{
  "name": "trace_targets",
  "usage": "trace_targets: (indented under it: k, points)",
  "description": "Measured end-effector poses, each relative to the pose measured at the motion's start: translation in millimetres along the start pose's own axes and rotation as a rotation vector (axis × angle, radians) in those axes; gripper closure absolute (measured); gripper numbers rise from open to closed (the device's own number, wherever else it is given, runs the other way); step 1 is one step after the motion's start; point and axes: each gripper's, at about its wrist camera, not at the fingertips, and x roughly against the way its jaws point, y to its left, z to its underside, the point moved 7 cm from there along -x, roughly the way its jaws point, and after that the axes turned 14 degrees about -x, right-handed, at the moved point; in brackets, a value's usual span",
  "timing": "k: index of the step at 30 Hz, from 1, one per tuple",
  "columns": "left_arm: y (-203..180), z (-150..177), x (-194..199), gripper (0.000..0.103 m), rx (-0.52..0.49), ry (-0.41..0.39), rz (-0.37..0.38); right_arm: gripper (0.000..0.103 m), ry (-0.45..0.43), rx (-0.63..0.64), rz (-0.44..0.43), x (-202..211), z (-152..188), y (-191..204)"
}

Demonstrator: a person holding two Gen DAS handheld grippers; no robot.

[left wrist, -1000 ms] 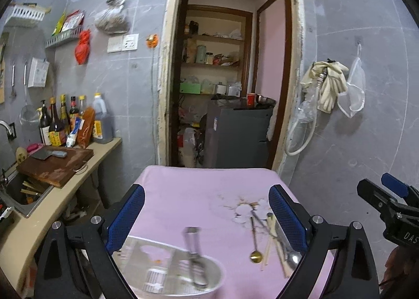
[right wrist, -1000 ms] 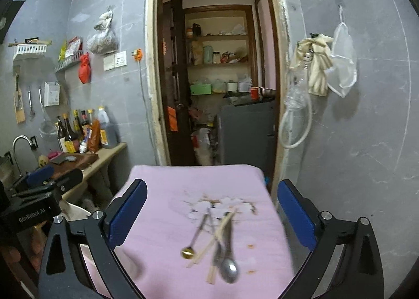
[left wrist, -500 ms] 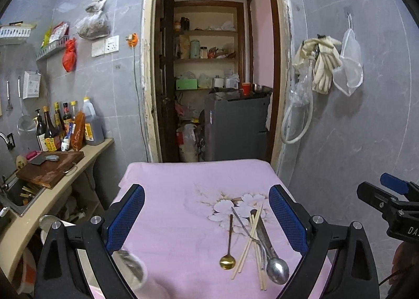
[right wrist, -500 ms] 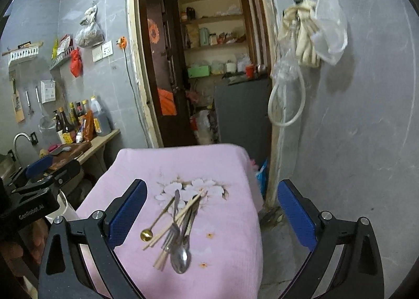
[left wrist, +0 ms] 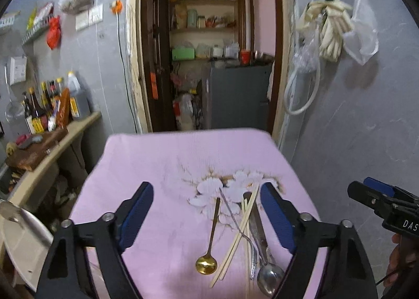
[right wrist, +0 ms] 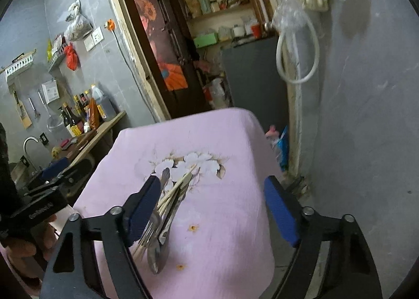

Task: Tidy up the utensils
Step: 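Grasp the gold spoon with the left tool while the right tool grasps a chopstick, then lift the gold spoon with the left tool while the right tool carries the chopstick to the caddy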

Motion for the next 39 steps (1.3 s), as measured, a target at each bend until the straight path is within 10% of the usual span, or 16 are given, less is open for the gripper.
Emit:
trace_targets:
  k: [10, 19, 37, 39]
  points:
    - [-1.1, 41.7, -88.4, 0.063, 0.084, 0.228, 0.109, 0.061, 0.138, -0.054, -0.076, -89.6, 19.6, 1.7]
    - [-11.4, 72.7, -126.1, 0.074, 0.061, 0.381, 0.202, 0.074, 0.256, -0.055, -0.112, -138.2, 39.5, 14.7]
    - [-26.6, 65.1, -132.0, 0.092, -0.059, 0.397, 0.197, 0.075, 0.38, -0.117, -0.132, -197.6, 48.0, 28.5]
    - [-29.2, 63.8, -132.4, 0.096, -0.061, 0.408, 0.207, 0.089, 0.394, -0.133, -0.136, -199.4, 51.8, 27.8]
